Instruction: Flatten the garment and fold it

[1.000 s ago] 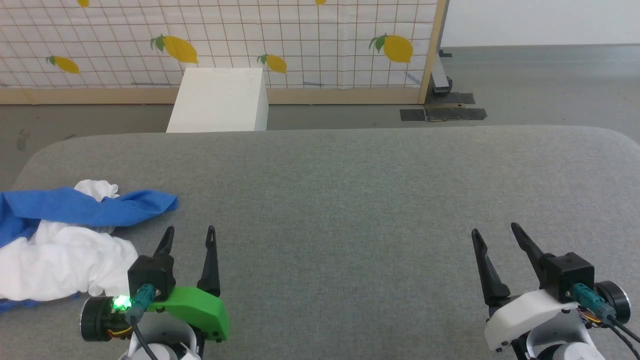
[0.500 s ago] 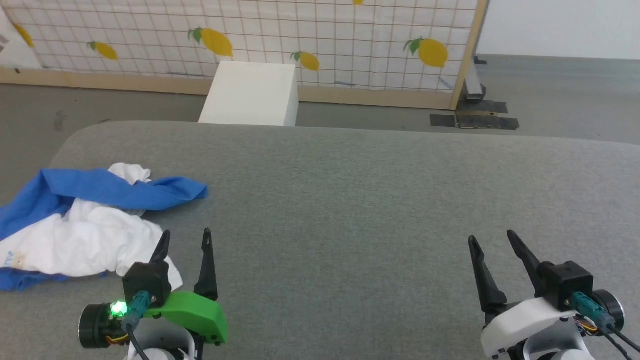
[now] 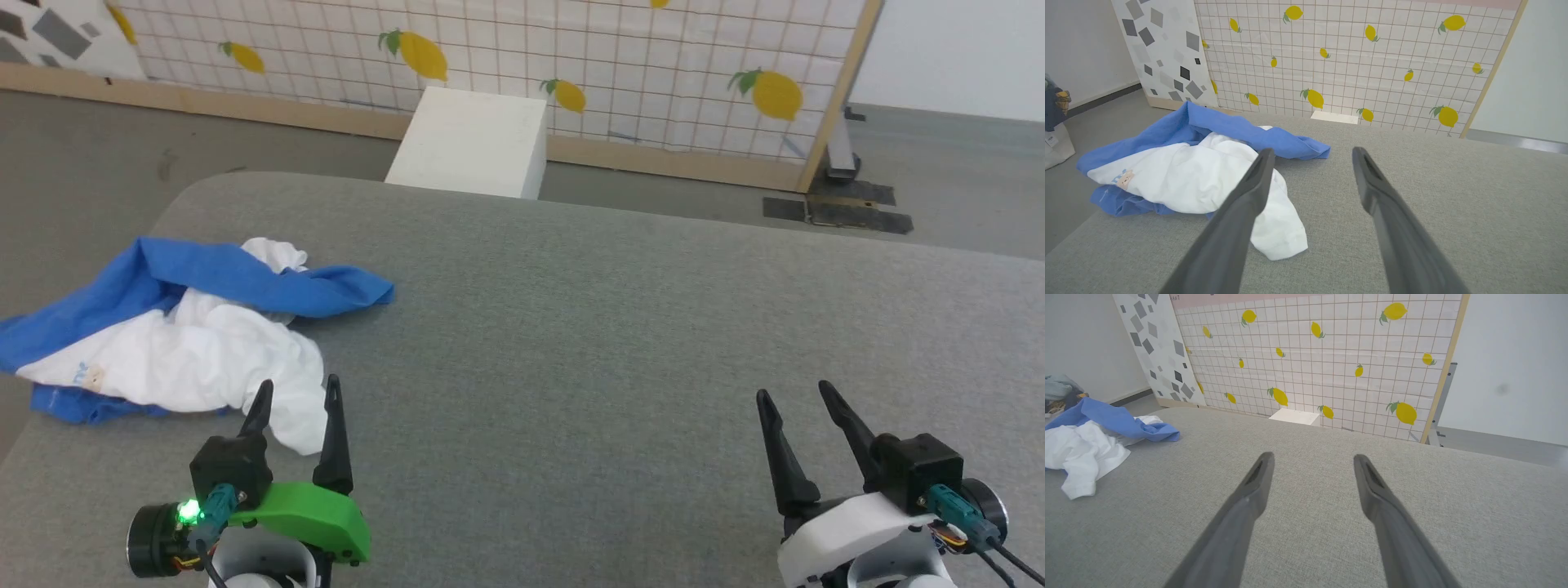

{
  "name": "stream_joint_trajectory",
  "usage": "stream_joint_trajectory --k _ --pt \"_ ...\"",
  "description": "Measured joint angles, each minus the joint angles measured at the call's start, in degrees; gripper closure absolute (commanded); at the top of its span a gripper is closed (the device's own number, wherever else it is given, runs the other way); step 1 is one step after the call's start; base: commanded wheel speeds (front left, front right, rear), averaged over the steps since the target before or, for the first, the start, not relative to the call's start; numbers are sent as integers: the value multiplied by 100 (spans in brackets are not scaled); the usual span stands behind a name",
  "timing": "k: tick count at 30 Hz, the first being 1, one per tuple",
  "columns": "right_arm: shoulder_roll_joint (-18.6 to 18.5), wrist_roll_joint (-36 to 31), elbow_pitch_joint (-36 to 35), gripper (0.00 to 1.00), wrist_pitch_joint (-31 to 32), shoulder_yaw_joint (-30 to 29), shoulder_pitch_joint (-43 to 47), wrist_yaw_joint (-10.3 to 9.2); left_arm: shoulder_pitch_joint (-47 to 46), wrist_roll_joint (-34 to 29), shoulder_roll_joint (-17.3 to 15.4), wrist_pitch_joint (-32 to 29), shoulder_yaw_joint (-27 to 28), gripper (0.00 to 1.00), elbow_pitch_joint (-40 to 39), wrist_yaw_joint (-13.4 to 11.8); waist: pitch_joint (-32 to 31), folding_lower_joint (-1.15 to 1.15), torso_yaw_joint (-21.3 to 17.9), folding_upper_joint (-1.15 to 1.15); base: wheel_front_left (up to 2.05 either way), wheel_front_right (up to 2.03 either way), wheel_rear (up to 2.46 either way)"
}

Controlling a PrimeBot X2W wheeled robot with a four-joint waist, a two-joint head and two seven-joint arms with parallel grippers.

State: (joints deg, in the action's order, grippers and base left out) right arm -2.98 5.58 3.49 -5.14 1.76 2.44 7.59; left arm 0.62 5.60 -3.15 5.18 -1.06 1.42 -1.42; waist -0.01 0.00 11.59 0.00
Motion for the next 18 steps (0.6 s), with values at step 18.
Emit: stream_joint_trajectory --k 18 --pt "1 178 129 0 -188 183 29 0 77 92 0 207 -2 0 45 -62 -6 0 613 0 0 0 0"
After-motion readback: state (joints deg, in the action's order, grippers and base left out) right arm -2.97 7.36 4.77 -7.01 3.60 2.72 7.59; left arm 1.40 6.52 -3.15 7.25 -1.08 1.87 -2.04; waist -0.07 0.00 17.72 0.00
